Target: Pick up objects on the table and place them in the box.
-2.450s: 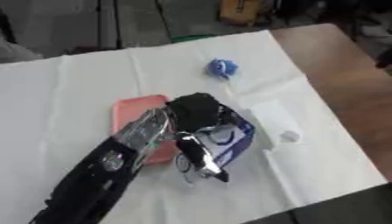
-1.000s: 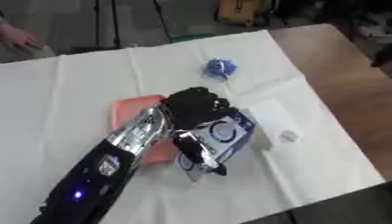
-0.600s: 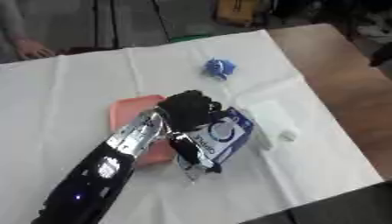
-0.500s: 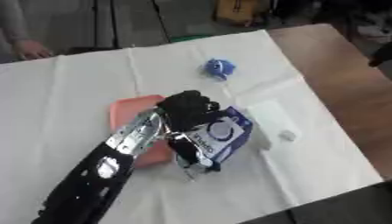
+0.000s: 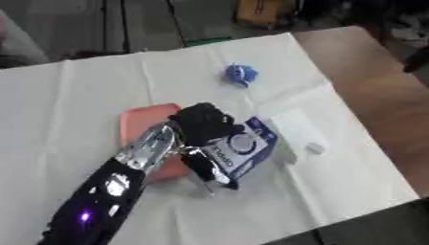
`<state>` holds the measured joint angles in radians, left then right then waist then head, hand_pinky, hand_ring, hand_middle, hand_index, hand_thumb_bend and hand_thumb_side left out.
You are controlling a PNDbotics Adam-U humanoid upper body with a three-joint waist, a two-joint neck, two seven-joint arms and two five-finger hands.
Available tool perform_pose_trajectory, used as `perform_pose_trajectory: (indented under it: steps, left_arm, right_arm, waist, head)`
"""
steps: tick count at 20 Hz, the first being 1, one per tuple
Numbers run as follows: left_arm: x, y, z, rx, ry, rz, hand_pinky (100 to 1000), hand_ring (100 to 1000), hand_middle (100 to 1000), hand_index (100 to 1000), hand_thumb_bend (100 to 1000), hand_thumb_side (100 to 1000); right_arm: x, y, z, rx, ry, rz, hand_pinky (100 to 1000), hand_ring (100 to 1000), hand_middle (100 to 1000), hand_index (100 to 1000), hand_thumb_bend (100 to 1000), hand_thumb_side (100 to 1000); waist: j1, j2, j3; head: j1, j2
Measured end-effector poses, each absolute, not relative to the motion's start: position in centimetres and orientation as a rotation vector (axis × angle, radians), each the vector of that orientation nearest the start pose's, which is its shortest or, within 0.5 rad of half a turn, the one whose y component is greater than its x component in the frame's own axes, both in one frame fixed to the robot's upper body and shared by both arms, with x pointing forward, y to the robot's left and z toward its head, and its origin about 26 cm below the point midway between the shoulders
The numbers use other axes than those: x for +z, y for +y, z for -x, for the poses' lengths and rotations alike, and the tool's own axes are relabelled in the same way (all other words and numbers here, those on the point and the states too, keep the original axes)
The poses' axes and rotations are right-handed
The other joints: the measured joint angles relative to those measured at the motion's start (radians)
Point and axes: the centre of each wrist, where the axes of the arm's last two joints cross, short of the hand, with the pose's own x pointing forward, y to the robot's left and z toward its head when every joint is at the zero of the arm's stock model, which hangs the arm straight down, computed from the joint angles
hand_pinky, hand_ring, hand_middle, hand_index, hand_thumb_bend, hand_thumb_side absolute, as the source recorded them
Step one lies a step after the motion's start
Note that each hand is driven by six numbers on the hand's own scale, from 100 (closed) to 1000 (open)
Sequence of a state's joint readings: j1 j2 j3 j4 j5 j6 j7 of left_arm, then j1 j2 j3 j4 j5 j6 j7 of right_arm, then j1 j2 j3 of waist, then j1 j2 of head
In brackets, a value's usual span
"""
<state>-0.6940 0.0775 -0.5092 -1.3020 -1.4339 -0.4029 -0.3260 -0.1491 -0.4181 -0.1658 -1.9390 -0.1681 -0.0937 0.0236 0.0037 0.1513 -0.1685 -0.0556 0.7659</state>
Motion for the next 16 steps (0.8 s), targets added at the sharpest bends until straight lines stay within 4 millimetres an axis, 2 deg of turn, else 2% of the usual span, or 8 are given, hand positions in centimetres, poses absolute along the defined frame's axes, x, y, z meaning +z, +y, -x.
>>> perform_pose_trajectory:
  steps: [1, 4, 5, 10, 13, 14, 16]
  left_arm:
    - [11.1, 6.3, -37.9, 2.548, 1.891, 0.94, 612, 533, 580, 895, 531, 608]
    - [10.8, 6.3, -38.0, 2.531, 1.982, 0.902, 612, 533, 580, 895, 531, 608]
    - [10.8, 6.2, -38.0, 2.526, 2.001, 0.895, 584, 499, 544, 870, 429, 242]
    - [10.6, 6.3, -38.0, 2.501, 2.099, 0.888, 571, 478, 525, 862, 300, 191]
    - [10.8, 7.1, -38.3, 2.496, 2.223, 0.905, 556, 447, 497, 853, 213, 169]
    - [11.2, 7.5, -38.5, 2.487, 2.281, 0.916, 556, 447, 497, 853, 213, 169]
    - [12.2, 8.4, -38.6, 2.459, 2.402, 0.94, 544, 431, 481, 852, 113, 227]
  right_arm:
    - [17.1, -33.4, -28.6, 0.247, -2.195, 0.222, 457, 497, 743, 925, 267, 639]
    - [17.1, -33.4, -28.6, 0.248, -2.195, 0.223, 457, 497, 743, 925, 267, 639]
    - [17.1, -33.4, -28.6, 0.248, -2.195, 0.223, 457, 497, 743, 924, 267, 639]
    - [17.1, -33.4, -28.6, 0.248, -2.195, 0.223, 457, 496, 743, 924, 266, 641]
    - [17.1, -33.5, -28.6, 0.247, -2.194, 0.223, 457, 496, 743, 924, 267, 641]
    - [17.1, -33.5, -28.6, 0.247, -2.194, 0.224, 457, 496, 743, 924, 267, 641]
    - [17.1, -33.5, -28.5, 0.246, -2.194, 0.225, 457, 496, 743, 924, 267, 641]
  waist:
    - [0.0, 0.0, 0.0]
    - [0.0, 0.0, -0.001]
    - [0.0, 0.0, -0.001]
    - [0.0, 0.0, -0.001]
    - [0.0, 0.0, 0.003]
    - [0.0, 0.0, 0.004]
    - [0.0, 0.0, 0.005]
  head:
    - [0.0, 0.0]
    - [0.0, 0.0]
    - [0.0, 0.0]
    - [-0.003, 0.0]
    - [-0.007, 0.0]
    - [-0.008, 0.0]
    - [-0.01, 0.0]
